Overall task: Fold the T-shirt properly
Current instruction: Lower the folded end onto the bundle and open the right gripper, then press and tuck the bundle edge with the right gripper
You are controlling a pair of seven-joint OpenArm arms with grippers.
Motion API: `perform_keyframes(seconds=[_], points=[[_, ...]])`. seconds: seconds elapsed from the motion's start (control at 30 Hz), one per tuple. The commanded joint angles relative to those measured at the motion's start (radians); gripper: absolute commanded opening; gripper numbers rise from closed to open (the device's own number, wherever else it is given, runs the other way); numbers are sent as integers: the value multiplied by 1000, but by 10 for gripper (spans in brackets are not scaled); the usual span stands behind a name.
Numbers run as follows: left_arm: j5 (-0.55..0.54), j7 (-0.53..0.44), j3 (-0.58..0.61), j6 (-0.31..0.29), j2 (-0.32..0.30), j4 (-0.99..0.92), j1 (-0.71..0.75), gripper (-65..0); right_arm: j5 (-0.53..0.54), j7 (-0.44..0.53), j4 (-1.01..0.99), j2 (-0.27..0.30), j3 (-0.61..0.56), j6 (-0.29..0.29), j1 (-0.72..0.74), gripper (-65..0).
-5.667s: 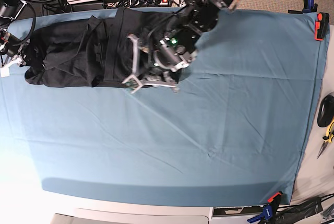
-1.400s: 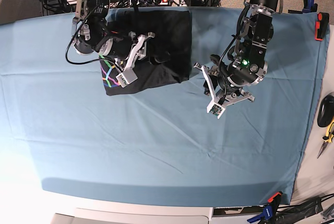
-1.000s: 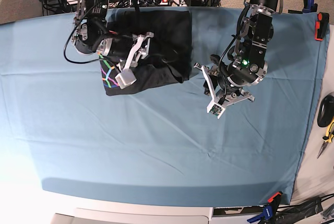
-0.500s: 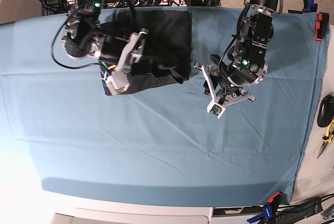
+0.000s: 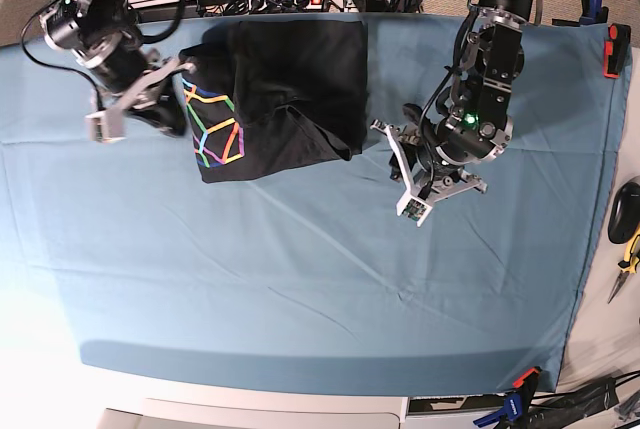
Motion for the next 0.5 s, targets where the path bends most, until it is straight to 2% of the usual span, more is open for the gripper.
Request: perform_keyframes(seconds=[0.0, 0.1, 0.33, 0.47], points=[[-11, -21, -2, -1, -2, 17, -15, -465, 10, 38, 16, 2, -6, -9, 5, -650], [-13, -21, -2, -5, -2, 17, -15, -465, -70, 61, 15, 0, -57, -42, 5, -650], [-13, -21, -2, -5, -2, 17, -15, -465, -343, 84, -18, 0, -276, -168, 3, -650], [-12, -21, -2, -5, -2, 17, -15, -465, -381, 67, -22, 0, -360, -184, -6, -650]])
